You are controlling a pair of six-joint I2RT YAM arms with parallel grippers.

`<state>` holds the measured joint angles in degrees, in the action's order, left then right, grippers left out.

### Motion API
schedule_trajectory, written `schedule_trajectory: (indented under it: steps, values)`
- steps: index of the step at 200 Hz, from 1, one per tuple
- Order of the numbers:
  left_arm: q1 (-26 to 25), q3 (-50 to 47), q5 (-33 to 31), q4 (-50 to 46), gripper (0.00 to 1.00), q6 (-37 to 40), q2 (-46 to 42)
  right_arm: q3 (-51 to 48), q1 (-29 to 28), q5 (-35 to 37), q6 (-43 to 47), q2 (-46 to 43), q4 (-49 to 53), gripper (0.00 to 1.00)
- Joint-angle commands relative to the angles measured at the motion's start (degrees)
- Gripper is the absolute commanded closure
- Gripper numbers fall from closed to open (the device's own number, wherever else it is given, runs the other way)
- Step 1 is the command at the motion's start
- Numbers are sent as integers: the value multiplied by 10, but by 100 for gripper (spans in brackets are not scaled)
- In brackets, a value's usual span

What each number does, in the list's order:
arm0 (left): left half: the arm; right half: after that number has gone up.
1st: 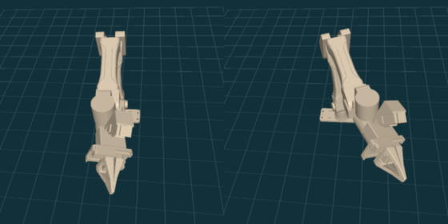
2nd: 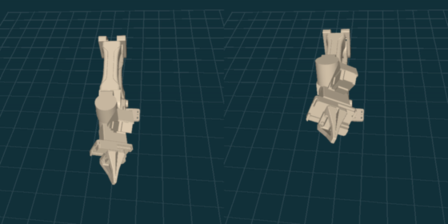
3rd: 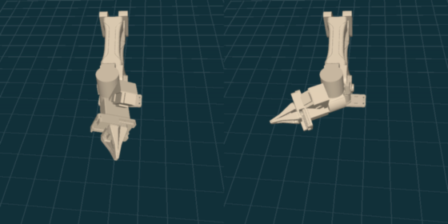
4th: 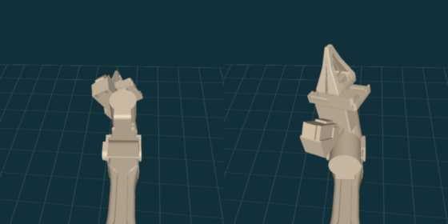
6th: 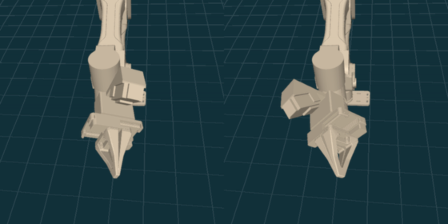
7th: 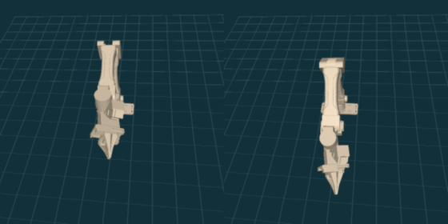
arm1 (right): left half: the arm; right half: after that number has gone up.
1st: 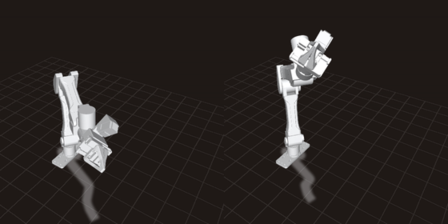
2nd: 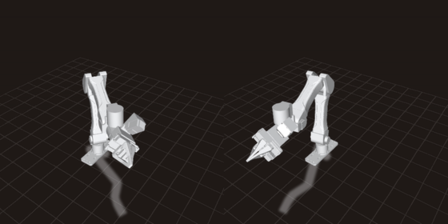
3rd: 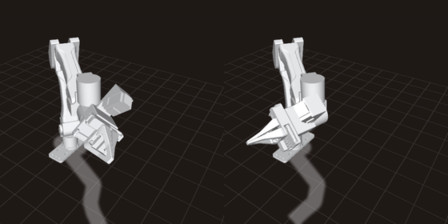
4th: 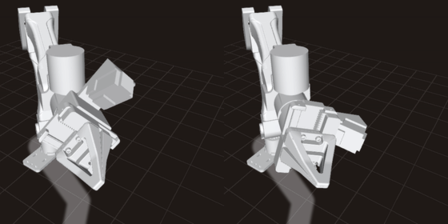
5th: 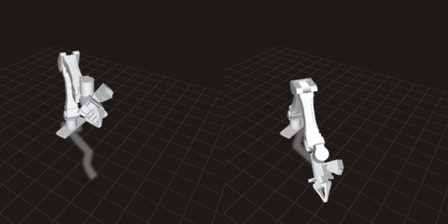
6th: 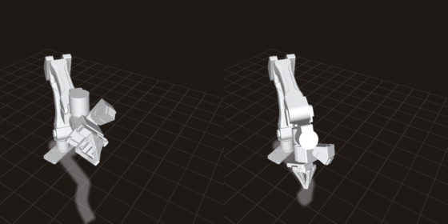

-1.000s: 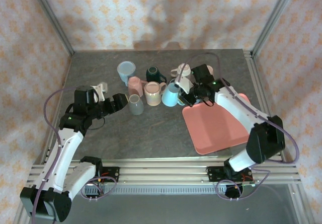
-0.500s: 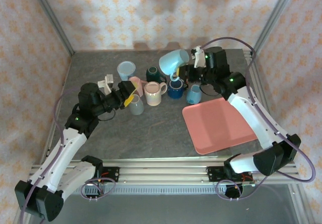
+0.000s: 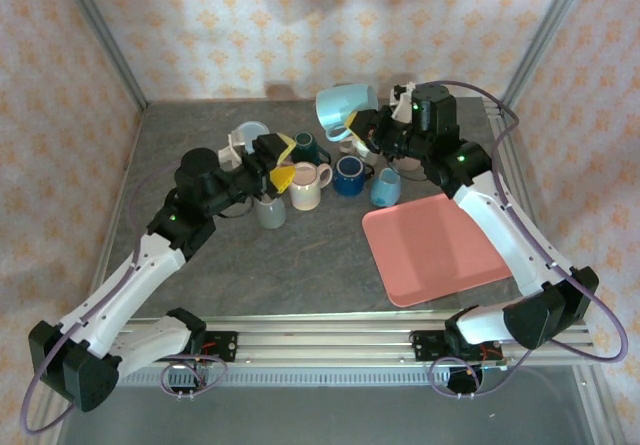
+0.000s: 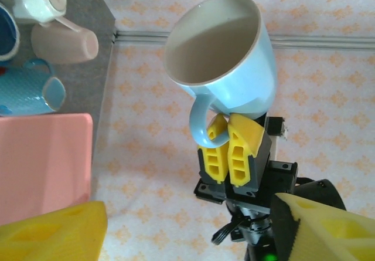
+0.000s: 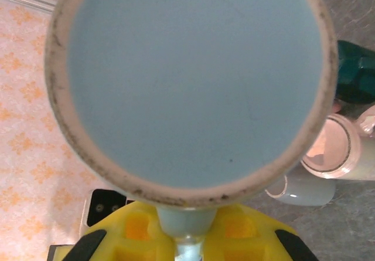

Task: Turn the mug right side up

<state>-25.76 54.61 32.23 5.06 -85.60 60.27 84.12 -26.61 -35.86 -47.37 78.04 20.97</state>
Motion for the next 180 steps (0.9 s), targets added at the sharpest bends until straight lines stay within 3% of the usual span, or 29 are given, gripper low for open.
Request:
schedule_trajectory:
  steps: [1,9,34,102,180]
  values:
    - [-24,26,-37,36,38,-48,20,10,-5,-28,-29,-20,-77,100]
    - [-33,23,-56,40,45,-65,26,9,-6,-30,-32,-20,-82,100]
    - [-44,5,-108,85,48,-106,35,3,-10,-31,-39,-22,-91,100]
    - [-71,15,-144,90,57,-147,63,-15,-16,-45,-56,-21,-107,100]
    - [-82,21,-159,108,59,-156,83,-23,-22,-53,-71,-24,-117,100]
